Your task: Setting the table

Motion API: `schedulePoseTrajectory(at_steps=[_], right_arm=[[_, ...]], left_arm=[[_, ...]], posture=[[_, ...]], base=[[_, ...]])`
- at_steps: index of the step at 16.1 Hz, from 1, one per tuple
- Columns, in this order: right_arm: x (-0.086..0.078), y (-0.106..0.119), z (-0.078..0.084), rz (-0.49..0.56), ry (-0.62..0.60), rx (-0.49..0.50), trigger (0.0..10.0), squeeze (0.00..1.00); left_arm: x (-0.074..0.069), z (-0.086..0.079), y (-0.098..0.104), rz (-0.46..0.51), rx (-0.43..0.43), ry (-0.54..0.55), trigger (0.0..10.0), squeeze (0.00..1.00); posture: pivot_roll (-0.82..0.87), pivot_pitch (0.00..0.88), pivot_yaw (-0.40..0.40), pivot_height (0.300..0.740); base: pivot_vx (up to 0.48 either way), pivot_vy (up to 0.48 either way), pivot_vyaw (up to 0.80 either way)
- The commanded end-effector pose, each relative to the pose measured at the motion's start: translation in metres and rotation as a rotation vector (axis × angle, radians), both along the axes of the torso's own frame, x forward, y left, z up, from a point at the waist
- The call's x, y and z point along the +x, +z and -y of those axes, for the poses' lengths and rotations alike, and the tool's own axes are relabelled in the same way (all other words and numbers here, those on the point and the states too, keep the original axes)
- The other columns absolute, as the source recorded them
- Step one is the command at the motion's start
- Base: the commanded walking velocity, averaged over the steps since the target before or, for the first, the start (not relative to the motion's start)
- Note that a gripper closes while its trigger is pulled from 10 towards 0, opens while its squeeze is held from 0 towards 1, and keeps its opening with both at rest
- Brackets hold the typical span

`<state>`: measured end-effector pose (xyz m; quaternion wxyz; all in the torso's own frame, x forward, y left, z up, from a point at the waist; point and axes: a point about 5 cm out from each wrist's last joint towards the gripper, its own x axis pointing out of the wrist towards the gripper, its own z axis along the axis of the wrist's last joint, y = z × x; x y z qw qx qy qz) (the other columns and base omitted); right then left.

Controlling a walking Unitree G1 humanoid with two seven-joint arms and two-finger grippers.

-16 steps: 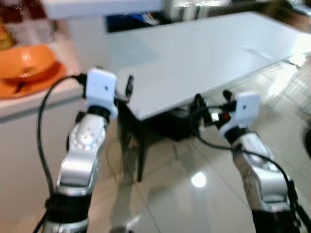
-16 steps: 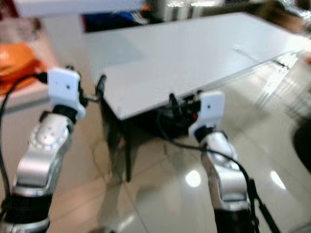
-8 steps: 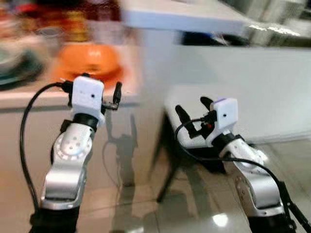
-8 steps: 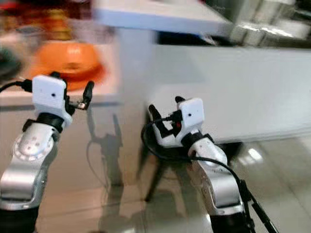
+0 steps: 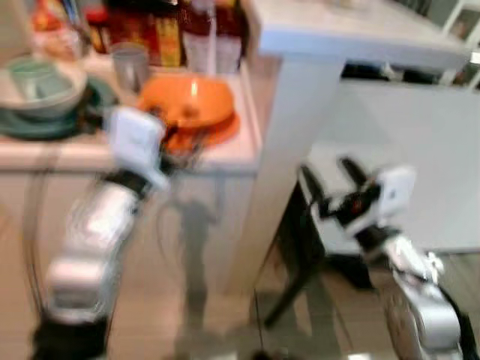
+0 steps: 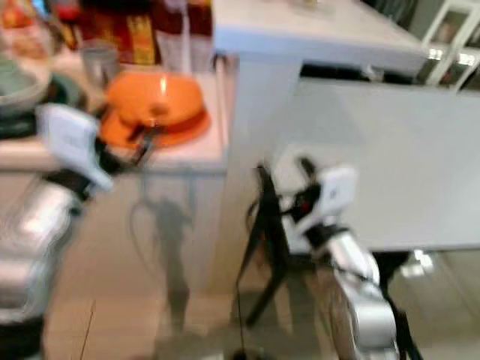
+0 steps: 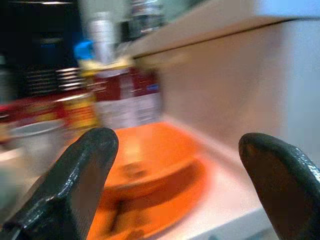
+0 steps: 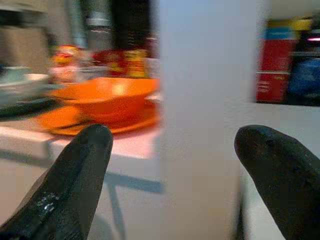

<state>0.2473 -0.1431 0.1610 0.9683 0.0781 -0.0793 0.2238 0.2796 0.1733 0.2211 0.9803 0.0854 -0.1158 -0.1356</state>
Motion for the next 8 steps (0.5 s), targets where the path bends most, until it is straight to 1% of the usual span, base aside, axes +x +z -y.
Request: schedulePoseTrajectory(at_steps=[1,2,3,5,6,7,8], right_arm=[[-0.002,0.004,0.004,0.008,0.012,-0.005,10.0,0.00],[-0.003,0.004,0.004,0.007,0.017,-0.005,10.0,0.00],[-0.003,0.003,0.004,0.004,0.020,0.001,10.0,0.00],[-0.004,0.002,-0.001,-0.012,0.061,0.004,10.0,0.00],[-0.005,0.001,-0.003,-0.025,0.084,0.004,10.0,0.00],[-0.005,0.001,-0.005,-0.036,0.110,0.001,10.0,0.00],[-0.006,0.001,-0.006,-0.038,0.118,0.000,10.0,0.00]], left_arm=[[0.005,0.004,0.002,-0.014,-0.011,-0.027,10.0,1.00],[0.008,0.001,0.004,-0.019,-0.007,-0.030,10.0,1.00],[0.013,0.002,0.003,-0.053,-0.031,-0.060,10.0,1.00],[0.022,0.007,-0.005,-0.147,-0.103,-0.129,10.0,1.00],[0.025,0.010,-0.008,-0.181,-0.115,-0.170,10.0,0.76],[0.031,0.013,-0.014,-0.217,-0.071,-0.198,10.0,0.15],[0.033,0.012,-0.015,-0.217,-0.056,-0.192,10.0,0.00]], posture=[[0.12,0.006,-0.066,0.740],[0.12,0.008,-0.066,0.740],[0.13,0.010,-0.067,0.740],[0.12,0.010,-0.058,0.740],[0.12,0.012,-0.056,0.740],[0.12,0.013,-0.055,0.740],[0.12,0.013,-0.054,0.740]], base=[[0.000,0.000,0.00],[0.000,0.000,0.00],[0.000,0.000,0.00],[0.000,0.000,0.00],[0.000,0.000,0.00],[0.000,0.000,0.00],[0.000,0.000,0.00]])
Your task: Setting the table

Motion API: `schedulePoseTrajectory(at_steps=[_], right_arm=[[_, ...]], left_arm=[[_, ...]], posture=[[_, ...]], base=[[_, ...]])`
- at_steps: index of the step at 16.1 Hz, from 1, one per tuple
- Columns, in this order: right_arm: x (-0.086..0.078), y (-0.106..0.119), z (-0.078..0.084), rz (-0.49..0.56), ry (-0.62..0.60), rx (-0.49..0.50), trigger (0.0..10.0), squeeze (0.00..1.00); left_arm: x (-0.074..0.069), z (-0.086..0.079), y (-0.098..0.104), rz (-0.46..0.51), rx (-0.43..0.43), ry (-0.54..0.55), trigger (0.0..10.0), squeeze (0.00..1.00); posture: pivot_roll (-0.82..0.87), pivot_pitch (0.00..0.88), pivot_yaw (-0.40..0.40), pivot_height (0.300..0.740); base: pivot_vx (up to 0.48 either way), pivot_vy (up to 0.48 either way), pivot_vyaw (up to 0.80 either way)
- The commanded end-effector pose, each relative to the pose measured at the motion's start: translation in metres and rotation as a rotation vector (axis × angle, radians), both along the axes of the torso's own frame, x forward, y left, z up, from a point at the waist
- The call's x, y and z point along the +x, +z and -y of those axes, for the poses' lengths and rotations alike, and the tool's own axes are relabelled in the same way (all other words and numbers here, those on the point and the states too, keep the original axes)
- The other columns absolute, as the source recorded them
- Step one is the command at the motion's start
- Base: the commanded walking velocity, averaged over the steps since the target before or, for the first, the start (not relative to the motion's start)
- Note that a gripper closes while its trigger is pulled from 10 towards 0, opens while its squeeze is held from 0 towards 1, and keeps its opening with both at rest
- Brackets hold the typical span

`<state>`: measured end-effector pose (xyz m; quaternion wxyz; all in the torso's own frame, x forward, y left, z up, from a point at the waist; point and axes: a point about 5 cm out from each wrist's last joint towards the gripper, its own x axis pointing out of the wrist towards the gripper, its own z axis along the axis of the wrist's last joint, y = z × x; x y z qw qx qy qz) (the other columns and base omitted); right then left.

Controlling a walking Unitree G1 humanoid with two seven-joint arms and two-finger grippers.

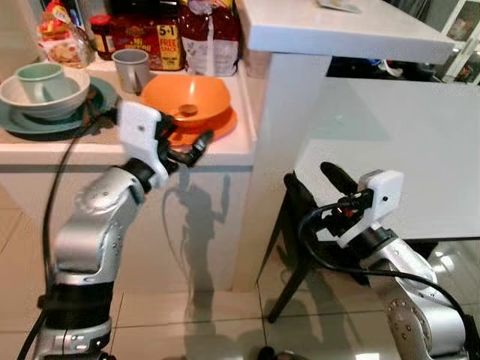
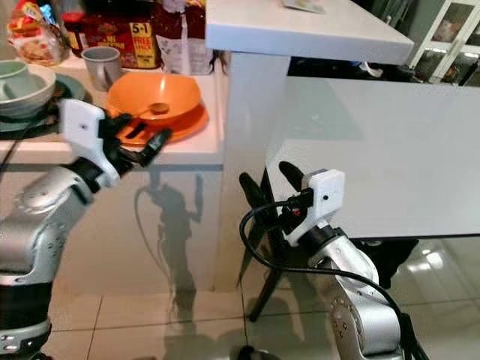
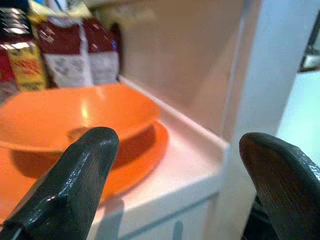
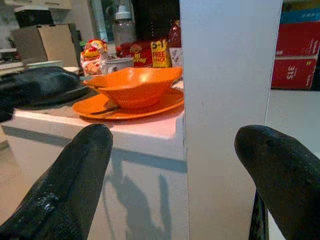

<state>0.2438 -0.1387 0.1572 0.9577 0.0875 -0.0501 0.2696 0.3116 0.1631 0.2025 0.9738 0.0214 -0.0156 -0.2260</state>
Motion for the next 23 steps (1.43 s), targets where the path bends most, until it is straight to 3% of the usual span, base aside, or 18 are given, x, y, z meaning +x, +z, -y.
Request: schedulePoseTrajectory(at_steps=[1,4,8,11,20,23], right_arm=[[-0.003,0.005,-0.003,0.012,0.032,-0.004,10.0,0.00],[-0.006,0.004,-0.005,0.007,0.047,-0.009,10.0,0.00],[-0.007,0.004,-0.006,0.004,0.057,-0.005,10.0,0.00],[-0.008,0.005,-0.009,0.002,0.076,-0.017,10.0,0.00],[-0.011,0.005,-0.011,0.000,0.070,-0.010,10.0,0.00],[-0.011,0.005,-0.011,-0.001,0.069,-0.010,10.0,0.00]], left_arm=[[0.006,-0.001,0.003,0.015,0.044,0.001,10.0,0.00],[0.015,-0.006,0.004,0.027,0.078,0.032,10.0,0.00],[0.019,-0.001,0.018,0.119,0.015,0.017,10.0,0.00],[0.031,-0.010,0.017,0.124,0.059,0.094,10.0,0.00],[0.046,-0.014,0.012,0.076,0.053,0.031,10.0,0.00],[0.050,-0.011,0.010,0.040,0.000,-0.021,10.0,0.00]], posture=[[0.12,0.012,-0.051,0.740],[0.11,0.011,-0.045,0.740],[0.11,0.008,-0.047,0.740],[0.11,0.007,-0.045,0.740],[0.11,0.020,-0.031,0.740],[0.10,0.022,-0.024,0.740]], base=[[0.000,0.000,0.00],[0.000,0.000,0.00],[0.000,0.000,0.00],[0.000,0.000,0.00],[0.000,0.000,0.00],[0.000,0.000,0.00]])
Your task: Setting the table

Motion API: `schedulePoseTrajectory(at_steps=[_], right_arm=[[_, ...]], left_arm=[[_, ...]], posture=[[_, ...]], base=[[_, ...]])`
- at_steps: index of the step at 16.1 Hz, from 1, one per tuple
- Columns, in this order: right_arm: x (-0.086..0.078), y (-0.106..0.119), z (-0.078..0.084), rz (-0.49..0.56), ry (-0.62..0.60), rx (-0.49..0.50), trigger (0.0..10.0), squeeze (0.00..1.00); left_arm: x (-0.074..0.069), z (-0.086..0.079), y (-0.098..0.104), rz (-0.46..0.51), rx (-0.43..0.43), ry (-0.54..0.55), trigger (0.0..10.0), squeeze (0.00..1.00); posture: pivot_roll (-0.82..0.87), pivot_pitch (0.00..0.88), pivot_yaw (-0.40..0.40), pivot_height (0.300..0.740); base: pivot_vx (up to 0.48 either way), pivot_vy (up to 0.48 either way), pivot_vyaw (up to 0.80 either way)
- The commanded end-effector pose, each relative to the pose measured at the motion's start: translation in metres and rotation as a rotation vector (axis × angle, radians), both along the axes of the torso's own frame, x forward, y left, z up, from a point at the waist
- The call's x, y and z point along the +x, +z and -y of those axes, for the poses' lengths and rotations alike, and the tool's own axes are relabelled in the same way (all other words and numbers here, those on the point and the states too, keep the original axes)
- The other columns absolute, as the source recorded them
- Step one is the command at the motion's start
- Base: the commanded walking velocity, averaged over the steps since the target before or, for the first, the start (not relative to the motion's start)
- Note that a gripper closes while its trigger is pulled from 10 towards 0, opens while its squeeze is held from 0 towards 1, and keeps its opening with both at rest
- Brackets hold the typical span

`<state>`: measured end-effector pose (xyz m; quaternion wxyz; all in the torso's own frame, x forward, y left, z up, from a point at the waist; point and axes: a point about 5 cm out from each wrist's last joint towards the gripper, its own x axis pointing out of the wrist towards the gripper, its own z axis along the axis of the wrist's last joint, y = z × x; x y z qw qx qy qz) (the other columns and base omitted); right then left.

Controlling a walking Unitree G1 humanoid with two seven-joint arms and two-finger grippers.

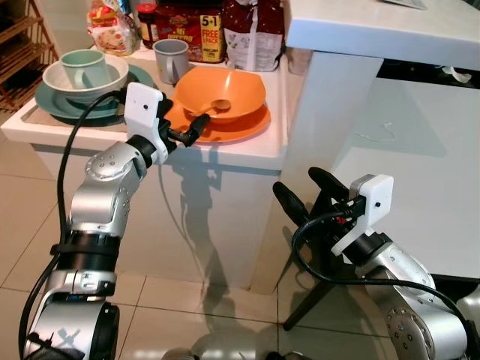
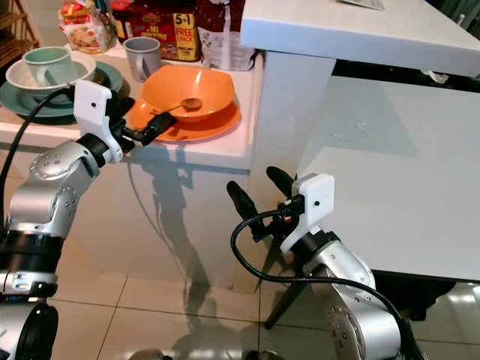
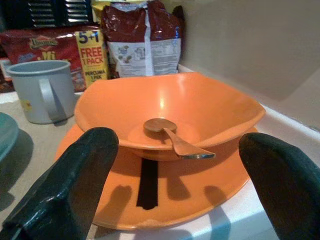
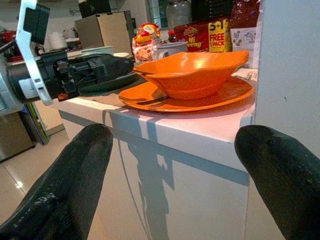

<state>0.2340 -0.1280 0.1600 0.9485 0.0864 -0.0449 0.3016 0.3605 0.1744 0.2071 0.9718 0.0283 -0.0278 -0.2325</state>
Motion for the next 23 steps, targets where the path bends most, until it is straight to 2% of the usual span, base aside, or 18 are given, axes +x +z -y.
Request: schedulePoseTrajectory(at_steps=[1,8,13,19,20,21,22,23], right_arm=[[-0.002,0.002,0.000,0.001,0.004,-0.004,10.0,0.00],[-0.007,0.000,-0.001,-0.005,0.027,-0.022,10.0,0.00],[-0.008,0.000,-0.001,-0.006,0.023,-0.026,10.0,0.00],[-0.006,0.000,-0.001,-0.003,0.022,-0.033,10.0,0.00],[-0.006,0.000,-0.001,-0.002,0.022,-0.033,10.0,0.00],[-0.006,0.000,-0.001,-0.001,0.022,-0.033,10.0,0.00],[-0.006,-0.001,-0.001,-0.001,0.022,-0.034,10.0,0.00],[-0.005,-0.001,-0.001,-0.001,0.022,-0.037,10.0,0.00]], left_arm=[[0.003,0.003,0.004,0.001,-0.012,-0.034,10.0,0.00],[0.014,0.016,-0.005,-0.023,0.024,-0.122,10.0,0.00],[0.023,0.018,0.001,0.002,0.025,-0.121,10.0,0.00],[0.030,0.017,-0.004,-0.014,0.053,-0.086,9.9,0.00],[0.030,0.016,-0.004,-0.018,0.050,-0.079,8.2,0.00],[0.032,0.016,-0.003,-0.018,0.037,-0.073,5.6,0.00],[0.032,0.017,-0.001,-0.014,0.020,-0.080,5.6,0.00],[0.033,0.018,0.001,-0.013,0.009,-0.089,5.0,0.00]], posture=[[0.10,0.022,-0.022,0.740],[0.08,0.025,-0.011,0.740],[0.08,0.025,-0.007,0.740],[0.07,0.018,0.000,0.740],[0.07,0.016,0.000,0.740],[0.07,0.015,0.000,0.740],[0.08,0.015,-0.001,0.740],[0.08,0.013,-0.001,0.740]], base=[[0.000,0.000,0.00],[0.000,0.000,0.00],[0.000,0.000,0.00],[0.000,0.000,0.00],[0.000,0.000,0.00],[0.000,0.000,0.00],[0.000,0.000,0.00],[0.000,0.000,0.00]])
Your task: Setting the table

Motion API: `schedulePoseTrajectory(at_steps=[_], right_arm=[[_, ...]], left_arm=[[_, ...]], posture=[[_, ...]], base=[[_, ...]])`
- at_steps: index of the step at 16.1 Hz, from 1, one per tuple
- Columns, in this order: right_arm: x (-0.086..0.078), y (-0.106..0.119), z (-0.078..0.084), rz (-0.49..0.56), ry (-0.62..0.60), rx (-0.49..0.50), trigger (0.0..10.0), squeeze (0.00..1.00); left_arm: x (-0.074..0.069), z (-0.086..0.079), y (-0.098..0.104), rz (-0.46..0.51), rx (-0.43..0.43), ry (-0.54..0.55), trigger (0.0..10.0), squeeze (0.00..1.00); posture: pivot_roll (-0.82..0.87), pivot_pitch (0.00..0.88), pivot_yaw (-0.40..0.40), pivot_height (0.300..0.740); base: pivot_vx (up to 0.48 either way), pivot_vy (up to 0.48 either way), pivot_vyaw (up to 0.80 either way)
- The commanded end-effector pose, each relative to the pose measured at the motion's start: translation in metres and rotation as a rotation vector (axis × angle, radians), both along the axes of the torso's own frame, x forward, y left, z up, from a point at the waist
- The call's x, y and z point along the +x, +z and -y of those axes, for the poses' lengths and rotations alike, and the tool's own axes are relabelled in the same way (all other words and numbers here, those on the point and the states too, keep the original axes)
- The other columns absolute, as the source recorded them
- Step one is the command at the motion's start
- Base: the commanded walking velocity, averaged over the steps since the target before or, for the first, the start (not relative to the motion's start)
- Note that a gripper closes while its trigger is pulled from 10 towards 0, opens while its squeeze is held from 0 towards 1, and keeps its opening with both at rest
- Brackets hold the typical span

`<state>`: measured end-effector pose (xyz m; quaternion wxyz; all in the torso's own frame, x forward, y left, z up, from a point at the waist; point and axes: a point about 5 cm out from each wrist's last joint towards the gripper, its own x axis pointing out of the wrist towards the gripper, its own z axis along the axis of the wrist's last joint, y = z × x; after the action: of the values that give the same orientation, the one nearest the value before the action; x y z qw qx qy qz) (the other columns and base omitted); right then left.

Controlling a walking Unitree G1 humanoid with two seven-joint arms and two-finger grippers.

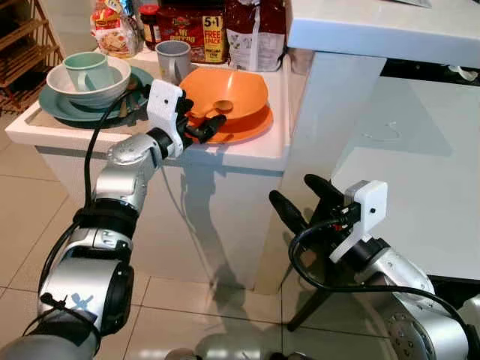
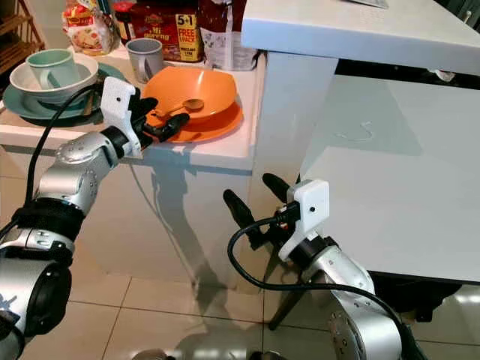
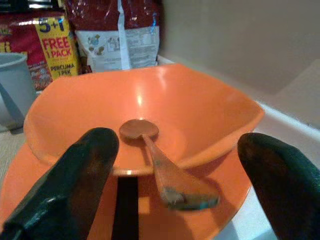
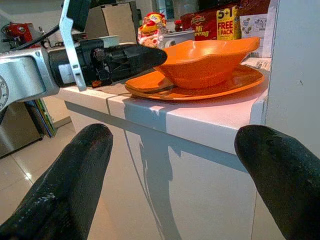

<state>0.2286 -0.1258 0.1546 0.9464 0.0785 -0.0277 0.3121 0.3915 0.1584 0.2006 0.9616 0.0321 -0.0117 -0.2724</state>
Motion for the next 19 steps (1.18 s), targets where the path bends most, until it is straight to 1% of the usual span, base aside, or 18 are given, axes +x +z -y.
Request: schedulePoseTrajectory(at_steps=[1,2,3,12,19], right_arm=[[0.0000,0.0041,0.0010,0.024,0.000,-0.011,10.0,0.00],[0.0001,0.0037,0.0007,0.024,0.001,-0.013,10.0,0.00],[0.0005,0.0036,0.0002,0.025,0.002,-0.015,10.0,0.00],[0.0014,0.0026,-0.0011,0.029,0.005,-0.022,10.0,0.00],[0.0017,0.0024,-0.0011,0.033,0.003,-0.025,10.0,0.00]], left_arm=[[0.0023,0.0029,0.0079,0.019,-0.007,-0.011,4.2,0.00],[0.0028,0.0035,0.0076,0.020,0.001,-0.012,2.4,0.00],[0.0035,0.0039,0.0065,0.017,0.009,-0.013,0.0,0.00],[0.0045,-0.0006,0.0045,0.009,0.029,-0.001,0.0,0.00],[0.0048,0.0001,0.0044,0.006,0.030,-0.008,0.0,0.00]], posture=[[0.08,0.012,-0.001,0.740],[0.08,0.010,-0.001,0.740],[0.07,0.009,0.001,0.740],[0.08,0.003,0.003,0.740],[0.08,0.002,0.004,0.740]], base=[[0.000,0.000,0.00],[0.000,0.000,0.00],[0.000,0.000,0.00],[0.000,0.000,0.00],[0.000,0.000,0.00]])
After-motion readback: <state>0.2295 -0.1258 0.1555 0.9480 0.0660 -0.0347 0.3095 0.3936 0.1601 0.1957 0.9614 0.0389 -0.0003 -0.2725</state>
